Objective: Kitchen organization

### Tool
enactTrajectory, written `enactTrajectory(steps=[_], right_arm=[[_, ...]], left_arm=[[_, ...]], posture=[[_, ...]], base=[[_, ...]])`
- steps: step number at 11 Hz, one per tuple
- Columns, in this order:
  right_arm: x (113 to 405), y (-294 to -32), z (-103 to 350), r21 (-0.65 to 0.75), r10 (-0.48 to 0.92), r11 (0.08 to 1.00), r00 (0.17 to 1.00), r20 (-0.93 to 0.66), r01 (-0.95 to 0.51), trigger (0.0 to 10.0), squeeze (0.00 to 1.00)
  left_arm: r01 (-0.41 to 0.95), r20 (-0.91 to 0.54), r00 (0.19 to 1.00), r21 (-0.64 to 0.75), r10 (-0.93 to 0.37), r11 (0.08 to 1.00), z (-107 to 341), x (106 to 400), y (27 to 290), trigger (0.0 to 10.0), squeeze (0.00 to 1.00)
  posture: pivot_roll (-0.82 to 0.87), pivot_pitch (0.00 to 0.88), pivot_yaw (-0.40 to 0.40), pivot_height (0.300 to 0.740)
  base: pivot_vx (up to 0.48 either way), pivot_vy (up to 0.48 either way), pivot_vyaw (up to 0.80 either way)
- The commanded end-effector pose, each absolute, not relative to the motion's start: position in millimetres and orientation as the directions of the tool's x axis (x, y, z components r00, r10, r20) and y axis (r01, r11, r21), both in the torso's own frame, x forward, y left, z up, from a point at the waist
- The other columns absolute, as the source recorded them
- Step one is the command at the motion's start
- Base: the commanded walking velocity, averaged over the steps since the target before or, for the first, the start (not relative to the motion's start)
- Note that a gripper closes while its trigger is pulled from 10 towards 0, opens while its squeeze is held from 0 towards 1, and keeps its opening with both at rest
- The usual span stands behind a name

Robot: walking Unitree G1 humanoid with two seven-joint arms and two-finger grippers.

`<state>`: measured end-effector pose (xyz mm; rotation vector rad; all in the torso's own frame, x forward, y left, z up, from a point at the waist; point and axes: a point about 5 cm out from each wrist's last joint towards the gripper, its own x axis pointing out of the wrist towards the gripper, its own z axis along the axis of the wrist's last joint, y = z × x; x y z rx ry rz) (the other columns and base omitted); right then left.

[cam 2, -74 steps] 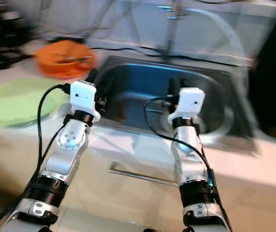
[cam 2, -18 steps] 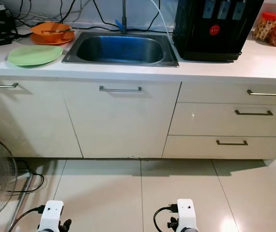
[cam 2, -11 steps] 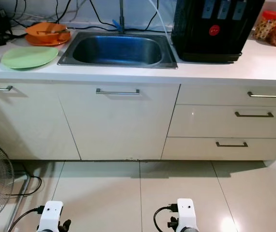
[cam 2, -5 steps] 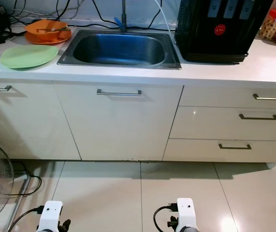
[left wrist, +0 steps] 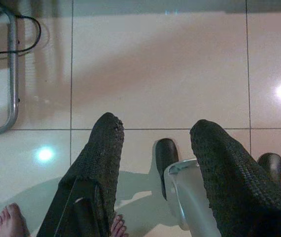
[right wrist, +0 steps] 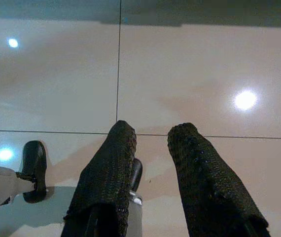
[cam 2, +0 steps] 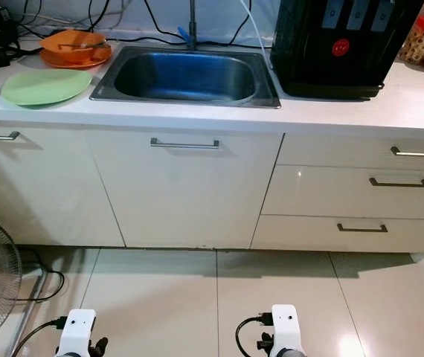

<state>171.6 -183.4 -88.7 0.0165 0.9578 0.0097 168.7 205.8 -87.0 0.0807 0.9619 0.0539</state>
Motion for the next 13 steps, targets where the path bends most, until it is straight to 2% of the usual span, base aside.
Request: enactTrajectory(steps=[1,13], right_arm=[[174.0,-184.0,-87.7,0.018,0.016,1.000,0.575,-0.818,-0.002,10.0,0.00],[174.3,-183.7,-87.7,0.018,0.017,1.000,0.575,-0.818,-0.003,10.0,0.00]], left_arm=[[-0.011,-0.815,0.573,0.104,0.092,0.994,-86.5,169.0,207.7,10.0,0.00],[-0.011,-0.812,0.574,0.119,0.104,0.993,-86.0,169.6,209.2,10.0,0.00]], posture=[[0.17,0.029,-0.015,0.740],[0.17,0.027,-0.015,0.740]], base=[[0.330,0.000,0.00],[0.455,0.000,0.00]])
